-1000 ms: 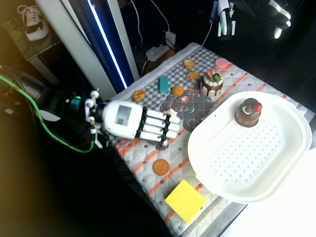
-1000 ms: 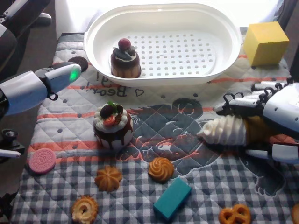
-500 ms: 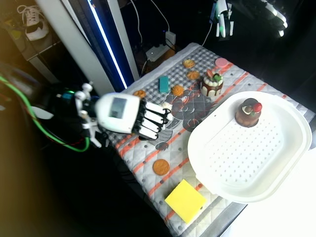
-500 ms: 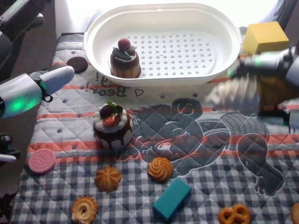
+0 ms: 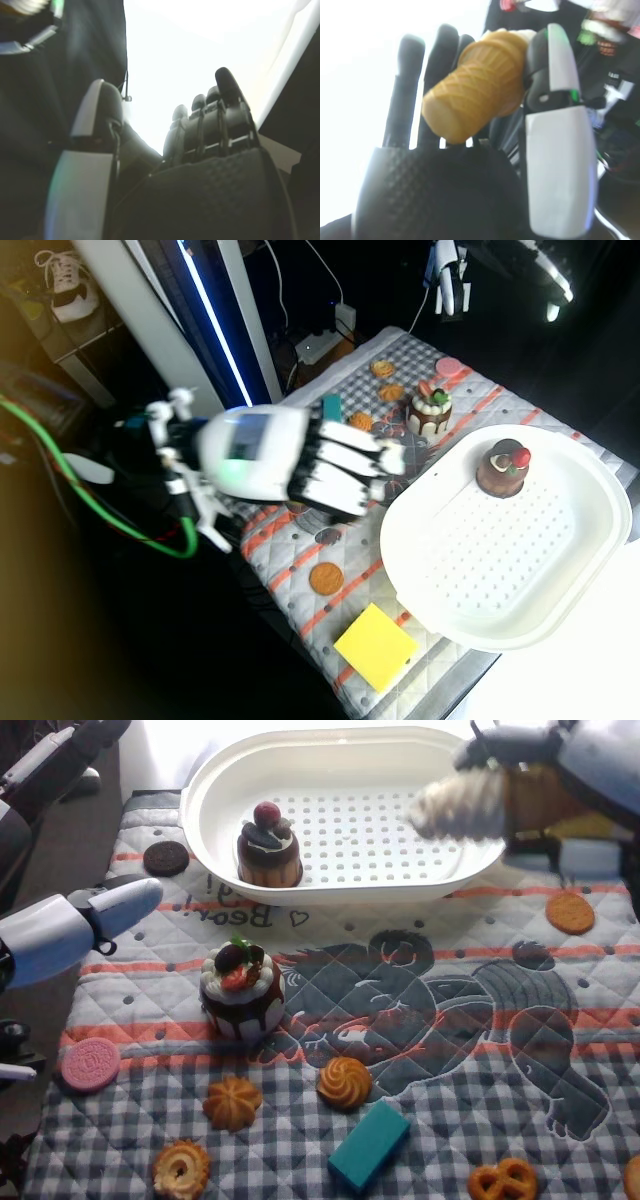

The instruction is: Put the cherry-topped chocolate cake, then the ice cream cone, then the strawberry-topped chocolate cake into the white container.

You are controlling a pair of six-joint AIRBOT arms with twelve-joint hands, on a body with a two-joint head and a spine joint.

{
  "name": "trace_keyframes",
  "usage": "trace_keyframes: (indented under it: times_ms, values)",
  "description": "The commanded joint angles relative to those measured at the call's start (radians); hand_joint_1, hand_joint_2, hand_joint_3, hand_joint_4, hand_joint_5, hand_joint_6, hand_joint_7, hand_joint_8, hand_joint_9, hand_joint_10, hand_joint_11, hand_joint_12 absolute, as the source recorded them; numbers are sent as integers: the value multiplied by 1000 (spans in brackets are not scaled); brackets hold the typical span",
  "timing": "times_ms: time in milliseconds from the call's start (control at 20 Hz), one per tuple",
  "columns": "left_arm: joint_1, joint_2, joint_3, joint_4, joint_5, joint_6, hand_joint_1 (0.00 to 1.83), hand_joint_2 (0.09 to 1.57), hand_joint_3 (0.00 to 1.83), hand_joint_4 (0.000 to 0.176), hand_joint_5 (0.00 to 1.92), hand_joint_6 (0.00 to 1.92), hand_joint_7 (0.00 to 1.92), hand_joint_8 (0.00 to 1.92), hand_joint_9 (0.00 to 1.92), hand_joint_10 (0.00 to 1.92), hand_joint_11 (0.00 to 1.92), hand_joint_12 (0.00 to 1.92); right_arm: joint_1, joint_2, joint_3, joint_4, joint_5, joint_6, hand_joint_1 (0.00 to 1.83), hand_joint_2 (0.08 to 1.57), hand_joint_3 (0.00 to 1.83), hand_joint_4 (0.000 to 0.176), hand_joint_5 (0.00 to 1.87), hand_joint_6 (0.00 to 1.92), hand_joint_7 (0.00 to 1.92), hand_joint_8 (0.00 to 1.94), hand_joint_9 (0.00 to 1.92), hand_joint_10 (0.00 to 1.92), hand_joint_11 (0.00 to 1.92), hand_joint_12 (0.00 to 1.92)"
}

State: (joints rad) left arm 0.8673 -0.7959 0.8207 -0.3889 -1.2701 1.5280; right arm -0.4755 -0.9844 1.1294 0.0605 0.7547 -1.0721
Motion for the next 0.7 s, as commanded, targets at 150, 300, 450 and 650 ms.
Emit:
trace_keyframes:
  times_ms: [150, 300, 450, 650]
  values:
    - [-3, -12, 7, 21, -114, -6, 984, 1197, 1, 51, 76, 1, 38, 2, 64, 6, 0, 816, 111, -103, 127, 16, -85, -18, 1180, 1262, 0, 0, 845, 1167, 569, 1628, 318, 1453, 212, 1921]
    - [-3, -20, 11, 25, -111, -8, 967, 1212, 4, 34, 61, 2, 57, 0, 66, 2, 0, 765, 179, -199, 226, 32, -209, -61, 1206, 1230, 0, 0, 784, 1049, 782, 1540, 661, 1589, 580, 1921]
    - [-3, -27, 17, 34, -109, -19, 941, 1197, 0, 21, 85, 6, 70, 3, 73, 7, 0, 879, 201, -297, 349, 83, -317, -61, 1198, 1228, 1, 0, 808, 1067, 759, 1543, 622, 1542, 591, 1921]
    - [-4, -34, 24, 37, -103, -33, 933, 1185, 0, 49, 101, 6, 58, 0, 59, 3, 0, 786, 200, -374, 454, 142, -406, -61, 1022, 1211, 0, 0, 203, 325, 238, 455, 147, 1029, 40, 1754]
